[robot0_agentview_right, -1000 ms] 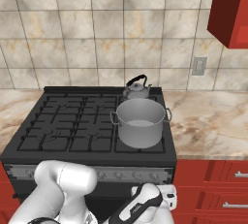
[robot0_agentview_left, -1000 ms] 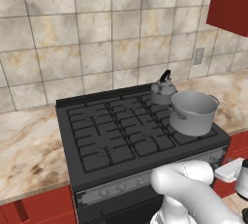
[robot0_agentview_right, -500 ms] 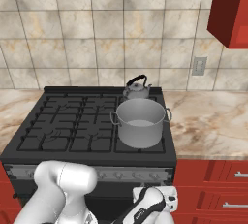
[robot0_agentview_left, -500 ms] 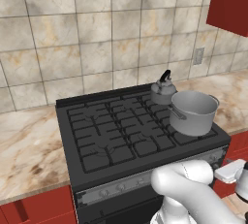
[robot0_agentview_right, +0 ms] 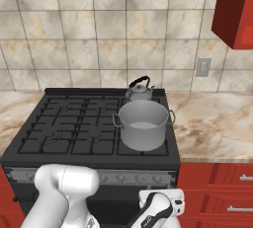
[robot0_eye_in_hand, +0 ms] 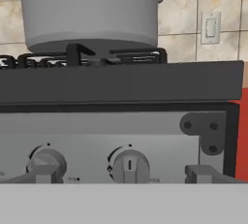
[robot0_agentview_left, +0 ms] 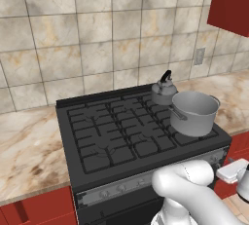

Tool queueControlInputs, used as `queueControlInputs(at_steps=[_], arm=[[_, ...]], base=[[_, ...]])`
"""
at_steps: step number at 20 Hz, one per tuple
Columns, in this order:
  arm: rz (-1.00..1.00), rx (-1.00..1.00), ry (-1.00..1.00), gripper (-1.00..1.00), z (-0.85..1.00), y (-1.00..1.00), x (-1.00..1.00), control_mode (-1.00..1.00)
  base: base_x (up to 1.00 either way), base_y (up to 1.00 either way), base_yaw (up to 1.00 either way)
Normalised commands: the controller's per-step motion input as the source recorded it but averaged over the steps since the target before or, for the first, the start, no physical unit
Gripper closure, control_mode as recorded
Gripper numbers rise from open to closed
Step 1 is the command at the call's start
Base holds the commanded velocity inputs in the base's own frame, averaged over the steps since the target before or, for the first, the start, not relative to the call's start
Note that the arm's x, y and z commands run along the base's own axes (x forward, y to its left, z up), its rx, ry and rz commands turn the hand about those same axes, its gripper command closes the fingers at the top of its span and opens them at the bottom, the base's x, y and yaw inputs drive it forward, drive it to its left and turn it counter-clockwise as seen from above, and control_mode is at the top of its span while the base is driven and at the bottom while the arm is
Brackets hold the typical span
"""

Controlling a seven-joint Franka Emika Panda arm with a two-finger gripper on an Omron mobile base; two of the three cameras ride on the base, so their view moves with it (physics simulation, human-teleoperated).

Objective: Pick the kettle from the cabinet and place it on a stove burner. Then pick the pot from the counter and place it on another stove burner. Finally, turn both burners on.

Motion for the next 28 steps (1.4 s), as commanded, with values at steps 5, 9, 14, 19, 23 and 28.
queueControlInputs(at_steps=[5, 9, 14, 19, 23, 28], arm=[[0.0, 0.0, 0.0, -1.0, -0.06, 0.0, 0.14, -1.0], [0.0, 0.0, 0.0, -1.0, -0.11, 0.0, 0.09, -1.0], [0.0, 0.0, 0.0, -1.0, -0.06, 0.0, 0.02, -1.0], [0.0, 0.0, 0.0, -1.0, 0.0, 0.0, 0.06, -1.0], [0.0, 0.01, 0.0, -1.0, 0.0, 0.0, 0.1, -1.0], [0.0, 0.0, 0.0, -1.0, 0.0, 0.0, 0.09, -1.0]], base=[[0.0, 0.0, 0.0], [0.0, 0.0, 0.0], [0.0, 0.0, 0.0], [0.0, 0.0, 0.0], [0.0, 0.0, 0.0], [0.0, 0.0, 0.0]])
